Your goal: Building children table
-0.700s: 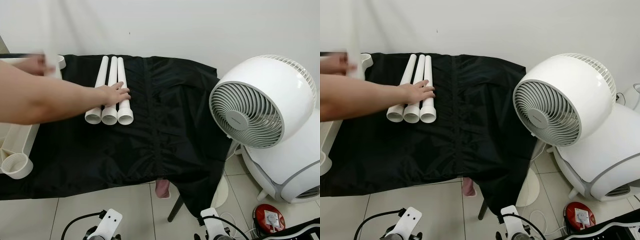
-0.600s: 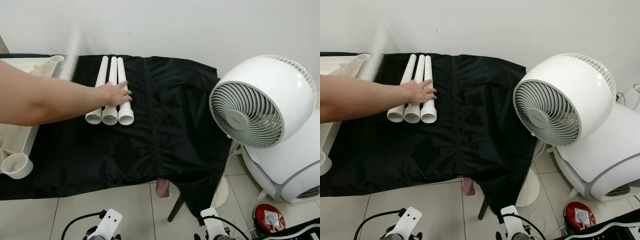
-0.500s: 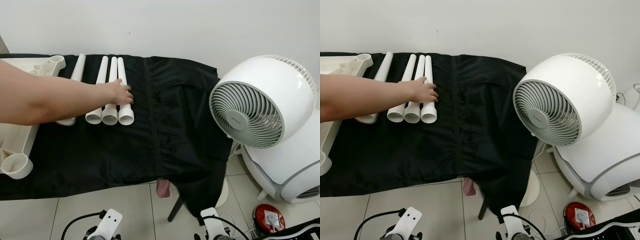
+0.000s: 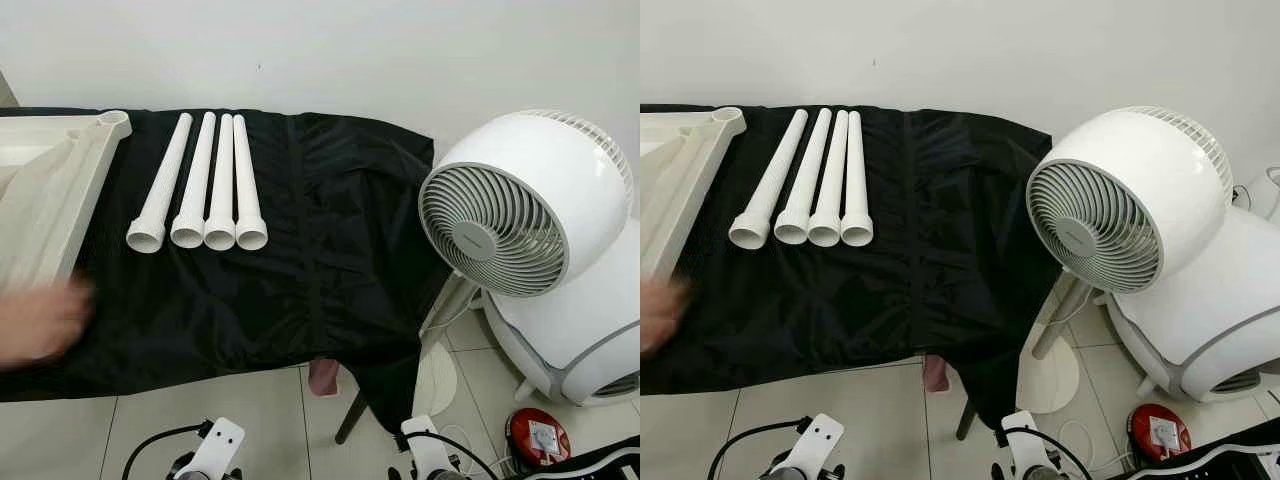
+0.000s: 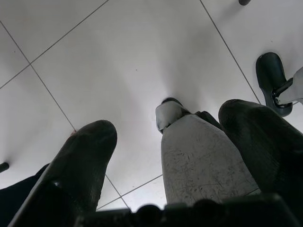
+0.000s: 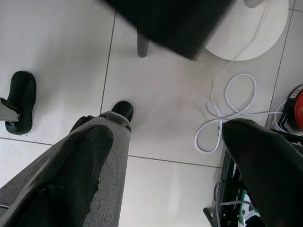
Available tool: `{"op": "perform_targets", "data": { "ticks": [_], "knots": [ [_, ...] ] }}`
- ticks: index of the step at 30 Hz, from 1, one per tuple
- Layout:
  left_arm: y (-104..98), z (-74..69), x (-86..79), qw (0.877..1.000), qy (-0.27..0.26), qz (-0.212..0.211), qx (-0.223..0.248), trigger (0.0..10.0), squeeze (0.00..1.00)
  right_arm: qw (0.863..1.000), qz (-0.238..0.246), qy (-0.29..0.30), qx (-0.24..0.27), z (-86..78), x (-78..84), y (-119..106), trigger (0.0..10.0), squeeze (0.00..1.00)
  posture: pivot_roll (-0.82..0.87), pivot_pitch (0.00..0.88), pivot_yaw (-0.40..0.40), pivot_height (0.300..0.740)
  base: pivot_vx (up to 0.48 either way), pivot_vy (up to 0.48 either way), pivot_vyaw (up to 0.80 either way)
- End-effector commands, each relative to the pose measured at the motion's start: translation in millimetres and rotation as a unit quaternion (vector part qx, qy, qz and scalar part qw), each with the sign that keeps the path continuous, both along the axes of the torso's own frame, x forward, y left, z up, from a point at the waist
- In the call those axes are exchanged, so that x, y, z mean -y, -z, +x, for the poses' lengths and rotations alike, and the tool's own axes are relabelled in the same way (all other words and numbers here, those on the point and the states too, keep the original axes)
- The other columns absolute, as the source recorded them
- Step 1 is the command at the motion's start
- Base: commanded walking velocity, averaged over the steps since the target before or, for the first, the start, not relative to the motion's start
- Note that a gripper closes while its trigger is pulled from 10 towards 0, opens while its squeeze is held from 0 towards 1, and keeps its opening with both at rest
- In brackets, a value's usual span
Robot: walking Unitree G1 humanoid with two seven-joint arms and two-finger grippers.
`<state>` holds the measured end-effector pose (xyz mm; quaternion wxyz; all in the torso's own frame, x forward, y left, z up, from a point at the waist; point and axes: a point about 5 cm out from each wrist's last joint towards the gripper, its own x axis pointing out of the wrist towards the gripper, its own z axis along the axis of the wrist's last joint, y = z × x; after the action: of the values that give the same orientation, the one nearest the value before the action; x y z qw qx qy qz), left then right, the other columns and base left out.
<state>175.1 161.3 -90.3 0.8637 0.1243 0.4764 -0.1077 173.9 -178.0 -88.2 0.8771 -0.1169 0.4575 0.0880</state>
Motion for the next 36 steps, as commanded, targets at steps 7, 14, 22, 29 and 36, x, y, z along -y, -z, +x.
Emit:
{"op": "perform_targets", "data": {
  "ticks": [7,14,22,29,36],
  "knots": [
    [-3,1.1,-0.3,0.998,-0.026,-0.045,0.039,10.0,0.0,0.999,0.009,0.033,-0.002,-14.7,14.2,4,10.0,0.0,0.01,0.0,-0.044,0.74,0.0,0.0,0.0],
    [-2,-3.4,-6.1,0.997,-0.046,-0.046,0.039,10.0,0.0,1.0,0.0,0.016,-0.008,-16.0,13.3,4,10.0,0.0,0.01,0.0,-0.042,0.74,0.0,0.0,0.0],
    [-1,-5.7,-8.0,0.997,-0.057,-0.044,0.039,10.0,0.0,1.0,-0.002,0.016,-0.011,-18.1,14.2,5,10.0,0.0,0.02,0.0,-0.04,0.74,0.0,0.0,0.0],
    [0,-7.5,-5.9,0.996,-0.064,-0.051,0.034,10.0,0.0,1.0,-0.005,0.013,-0.017,-21.4,15.1,6,10.0,0.0,0.01,0.0,-0.042,0.74,0.0,0.0,0.0],
    [0,-6.9,-4.4,0.996,-0.064,-0.051,0.033,10.0,0.0,1.0,-0.006,0.012,-0.019,-22.2,15.2,7,10.0,0.0,0.01,0.0,-0.045,0.74,0.0,0.0,0.0]
  ]
}}
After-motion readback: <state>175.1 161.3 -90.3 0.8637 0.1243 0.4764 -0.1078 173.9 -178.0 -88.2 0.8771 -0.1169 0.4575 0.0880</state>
